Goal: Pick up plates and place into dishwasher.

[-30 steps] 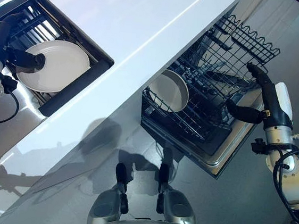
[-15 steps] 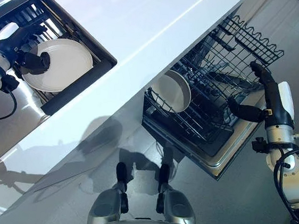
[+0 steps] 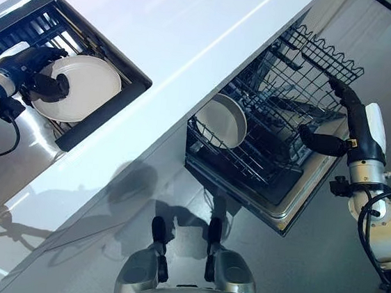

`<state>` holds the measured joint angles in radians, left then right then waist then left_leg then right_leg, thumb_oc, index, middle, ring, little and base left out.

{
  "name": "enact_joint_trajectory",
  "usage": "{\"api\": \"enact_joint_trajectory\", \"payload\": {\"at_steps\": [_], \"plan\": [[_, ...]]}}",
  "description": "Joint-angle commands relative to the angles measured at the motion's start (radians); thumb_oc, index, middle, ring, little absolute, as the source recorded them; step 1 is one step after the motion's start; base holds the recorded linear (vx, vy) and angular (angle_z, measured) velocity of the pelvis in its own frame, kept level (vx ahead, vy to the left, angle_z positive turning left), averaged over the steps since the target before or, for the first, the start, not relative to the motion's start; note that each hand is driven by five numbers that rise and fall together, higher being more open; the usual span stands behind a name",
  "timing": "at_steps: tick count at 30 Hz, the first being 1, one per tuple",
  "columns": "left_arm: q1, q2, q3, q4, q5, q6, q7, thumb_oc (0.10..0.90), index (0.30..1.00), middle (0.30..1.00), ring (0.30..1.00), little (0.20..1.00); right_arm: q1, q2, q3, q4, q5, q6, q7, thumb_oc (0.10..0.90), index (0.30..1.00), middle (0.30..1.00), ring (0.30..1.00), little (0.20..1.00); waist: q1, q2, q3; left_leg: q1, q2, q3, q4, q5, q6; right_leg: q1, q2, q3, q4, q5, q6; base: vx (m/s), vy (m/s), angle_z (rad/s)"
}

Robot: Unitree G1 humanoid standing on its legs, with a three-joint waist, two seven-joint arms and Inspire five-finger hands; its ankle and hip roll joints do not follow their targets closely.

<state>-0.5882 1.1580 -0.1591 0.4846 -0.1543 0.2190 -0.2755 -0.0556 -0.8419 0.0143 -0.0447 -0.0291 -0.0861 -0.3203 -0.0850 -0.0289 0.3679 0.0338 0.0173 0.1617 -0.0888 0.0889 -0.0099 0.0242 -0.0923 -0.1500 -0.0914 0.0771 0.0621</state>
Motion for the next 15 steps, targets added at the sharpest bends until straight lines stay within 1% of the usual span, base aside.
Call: {"api": "enact_joint_trajectory", "payload": {"at_steps": [1, 11, 12, 13, 14, 15], "plan": [[-0.077, 0.050, -0.013, 0.056, -0.002, -0.025, 0.013, 0.800, 0.900, 0.900, 0.900, 0.900, -0.075, -0.087, -0.045, -0.094, 0.004, -0.048, -0.069, 0.800, 0.900, 0.900, 0.900, 0.900, -0.012, 0.039, -0.115, 0.021, -0.040, 0.014, 0.005, -0.068, 0.007, -0.006, -0.009, -0.023, 0.039, 0.005, 0.096, 0.00, 0.000, 0.00], [-0.062, 0.053, 0.007, 0.026, 0.019, -0.041, 0.037, 0.800, 0.900, 0.900, 0.900, 0.900, -0.053, -0.071, -0.055, -0.092, -0.006, -0.066, -0.082, 0.800, 0.900, 0.900, 0.900, 0.900, -0.009, 0.047, -0.159, 0.039, -0.043, 0.005, 0.001, -0.075, 0.002, 0.020, -0.002, -0.026, 0.020, 0.003, 0.093, 0.00, -0.025, 0.00], [-0.060, 0.057, 0.012, 0.021, 0.021, -0.042, 0.041, 0.435, 0.587, 0.587, 0.587, 0.535, -0.050, -0.071, -0.056, -0.093, -0.005, -0.066, -0.083, 0.800, 0.900, 0.900, 0.900, 0.900, -0.009, 0.048, -0.163, 0.040, -0.044, 0.004, 0.001, -0.075, 0.001, 0.022, -0.002, -0.026, 0.020, 0.003, 0.093, 0.00, -0.033, -0.01], [-0.058, 0.058, 0.015, 0.019, 0.020, -0.043, 0.046, 0.383, 0.542, 0.542, 0.542, 0.483, -0.049, -0.071, -0.057, -0.093, -0.004, -0.065, -0.083, 0.800, 0.900, 0.900, 0.900, 0.900, -0.009, 0.048, -0.166, 0.042, -0.044, 0.003, 0.001, -0.076, 0.001, 0.023, -0.001, -0.025, 0.020, 0.002, 0.092, 0.00, -0.034, -0.01], [-0.057, 0.059, 0.021, 0.015, 0.017, -0.046, 0.055, 0.100, 0.300, 0.300, 0.300, 0.200, -0.046, -0.069, -0.059, -0.095, -0.004, -0.065, -0.085, 0.800, 0.900, 0.900, 0.900, 0.900, -0.007, 0.049, -0.171, 0.043, -0.045, 0.002, 0.001, -0.077, 0.001, 0.026, 0.000, -0.024, 0.018, 0.002, 0.092, 0.00, -0.034, -0.01], [-0.055, 0.062, 0.027, 0.012, 0.012, -0.052, 0.063, 0.100, 0.300, 0.300, 0.300, 0.200, -0.042, -0.066, -0.060, -0.093, -0.007, -0.068, -0.085, 0.800, 0.900, 0.900, 0.900, 0.900, -0.006, 0.050, -0.175, 0.044, -0.046, 0.000, 0.001, -0.078, 0.000, 0.029, 0.001, -0.024, 0.017, 0.001, 0.092, 0.00, -0.037, 0.00]]}}
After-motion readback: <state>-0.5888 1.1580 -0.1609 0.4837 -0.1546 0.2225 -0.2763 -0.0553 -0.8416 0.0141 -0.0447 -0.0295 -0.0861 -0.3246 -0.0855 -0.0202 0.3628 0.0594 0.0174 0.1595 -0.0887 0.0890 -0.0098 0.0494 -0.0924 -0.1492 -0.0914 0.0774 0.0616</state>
